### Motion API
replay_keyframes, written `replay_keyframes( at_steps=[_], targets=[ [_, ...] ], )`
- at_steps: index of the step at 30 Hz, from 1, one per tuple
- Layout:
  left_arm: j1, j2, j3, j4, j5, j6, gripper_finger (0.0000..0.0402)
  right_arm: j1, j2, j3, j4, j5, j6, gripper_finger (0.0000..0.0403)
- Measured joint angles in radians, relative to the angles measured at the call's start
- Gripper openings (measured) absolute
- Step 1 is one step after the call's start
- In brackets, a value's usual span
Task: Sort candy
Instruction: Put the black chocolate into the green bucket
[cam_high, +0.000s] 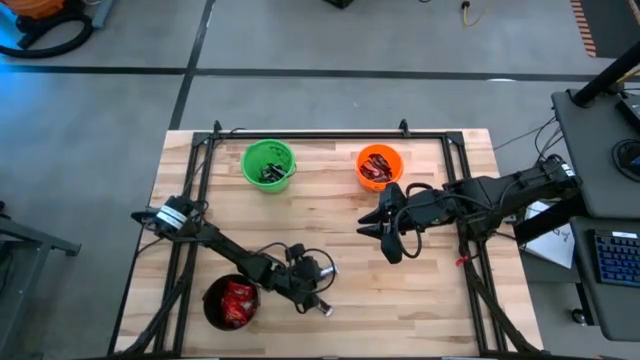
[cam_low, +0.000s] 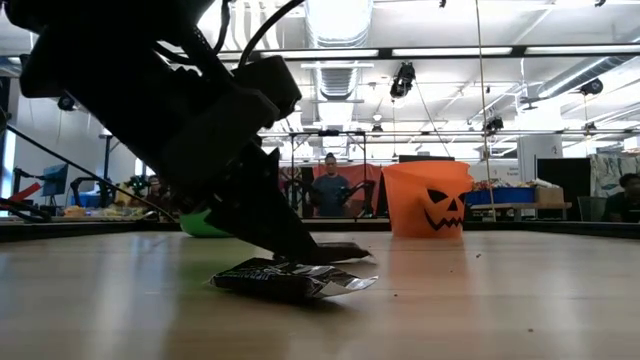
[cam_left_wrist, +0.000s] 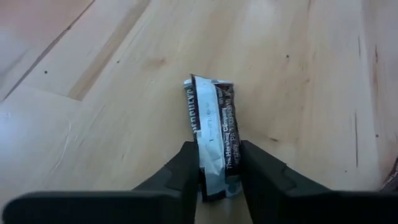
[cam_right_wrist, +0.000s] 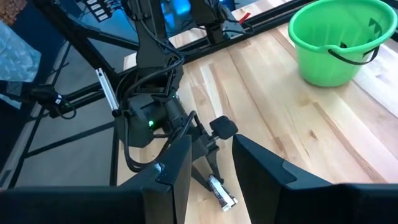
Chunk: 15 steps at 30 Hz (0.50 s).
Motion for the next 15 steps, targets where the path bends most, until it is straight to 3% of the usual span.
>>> replay_keyframes(
  at_steps=[5, 10, 15],
  targets=[
    [0.000, -0.005, 0.000, -0.003, 0.000, 0.001, 0.0043, 0.000, 0.000, 0.000, 0.000, 0.000, 0.000, 0.0112],
    [0.005, -0.061, -0.003, -0.021, 0.013, 0.059, 0.0037, 0.001, 0.000, 0.000, -0.002, -0.022, -0.011, 0.0111],
    [0.037, -0.201, -0.002, -0.062, 0.020, 0.156, 0.0036, 0.006, 0.003, 0.000, -0.005, -0.106, -0.069, 0.0111]
  ],
)
